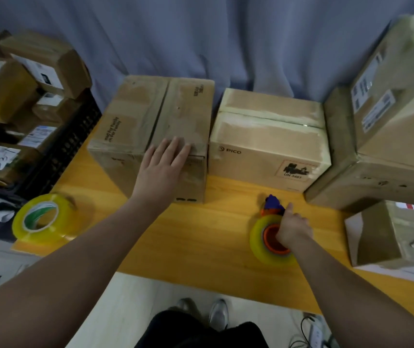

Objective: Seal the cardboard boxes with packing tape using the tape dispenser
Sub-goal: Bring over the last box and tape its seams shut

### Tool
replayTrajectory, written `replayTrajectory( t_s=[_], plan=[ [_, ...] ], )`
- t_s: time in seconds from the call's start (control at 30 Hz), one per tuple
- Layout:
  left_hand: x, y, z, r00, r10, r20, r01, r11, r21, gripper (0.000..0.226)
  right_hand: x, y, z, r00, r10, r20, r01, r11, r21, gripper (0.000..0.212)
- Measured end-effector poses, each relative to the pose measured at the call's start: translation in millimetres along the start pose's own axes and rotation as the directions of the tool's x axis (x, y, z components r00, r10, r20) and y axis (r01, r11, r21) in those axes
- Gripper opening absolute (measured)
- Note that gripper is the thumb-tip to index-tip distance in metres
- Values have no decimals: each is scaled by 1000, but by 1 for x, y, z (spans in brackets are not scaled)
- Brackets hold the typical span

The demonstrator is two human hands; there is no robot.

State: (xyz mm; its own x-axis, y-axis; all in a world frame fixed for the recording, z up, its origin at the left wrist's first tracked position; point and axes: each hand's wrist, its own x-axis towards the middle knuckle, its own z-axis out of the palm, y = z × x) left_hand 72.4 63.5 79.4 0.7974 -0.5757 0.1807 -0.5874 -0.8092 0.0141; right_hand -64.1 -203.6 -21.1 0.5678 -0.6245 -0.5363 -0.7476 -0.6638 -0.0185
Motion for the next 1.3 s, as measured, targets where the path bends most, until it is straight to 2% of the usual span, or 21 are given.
replayTrajectory(
  t_s=[0.13,0.23,0.33,0.4,0.47,0.53,0.6,0.67,0.7,0.77,0.83,0.93,1.07,1.13,1.17,1.23,1.3],
  plan=[
    [1,-6,9,997,-3,-78,3,1000,-8,58,-3,-5,23,995,-83,-53,83,996,7,44],
    [5,-11,15,995,38,-92,-38,999,3,58,-20,-28,23,981,-182,-71,195,942,274,49],
    [21,-20,8,1000,26,12,-25,1000,-16,58,-40,-51,5,925,-331,-188,380,817,433,48],
    [38,-27,3,996,38,81,-30,994,-101,57,-54,-65,-12,899,-356,-254,436,678,593,59],
    [49,-31,-12,991,60,122,-22,957,-290,52,-68,-78,-29,877,-341,-338,479,562,674,72],
    [52,-37,-33,997,18,70,27,807,-591,43,-83,-94,-44,839,-320,-440,543,492,680,65],
    [48,-43,-57,990,-100,99,139,571,-809,50,-99,-111,-56,811,-311,-496,585,428,688,62],
    [44,-49,-82,928,-95,361,369,375,-851,68,-114,-131,-64,785,-337,-519,617,362,699,63],
    [43,-53,-90,866,-35,499,478,354,-804,78,-121,-142,-67,769,-354,-532,636,340,692,64],
    [42,-63,-101,772,56,633,568,383,-728,87,-132,-164,-70,737,-377,-561,673,332,661,64],
    [40,-78,-106,749,83,657,588,375,-717,81,-141,-183,-69,714,-378,-589,698,330,635,66],
    [32,-104,-107,779,118,616,545,358,-758,63,-150,-205,-64,698,-368,-615,716,326,617,66],
    [25,-127,-106,818,158,553,506,258,-823,30,-154,-222,-58,695,-400,-597,717,328,615,64],
    [25,-137,-103,842,146,519,455,324,-830,22,-155,-227,-56,695,-470,-545,711,335,619,68],
    [25,-142,-101,851,133,508,432,374,-821,20,-156,-228,-55,681,-533,-502,718,353,599,77],
    [24,-154,-95,854,117,507,400,475,-784,18,-156,-230,-54,653,-641,-403,746,453,488,99],
    [24,-164,-92,850,127,511,366,555,-747,18,-159,-234,-57,660,-671,-339,750,561,350,108]
  ],
)
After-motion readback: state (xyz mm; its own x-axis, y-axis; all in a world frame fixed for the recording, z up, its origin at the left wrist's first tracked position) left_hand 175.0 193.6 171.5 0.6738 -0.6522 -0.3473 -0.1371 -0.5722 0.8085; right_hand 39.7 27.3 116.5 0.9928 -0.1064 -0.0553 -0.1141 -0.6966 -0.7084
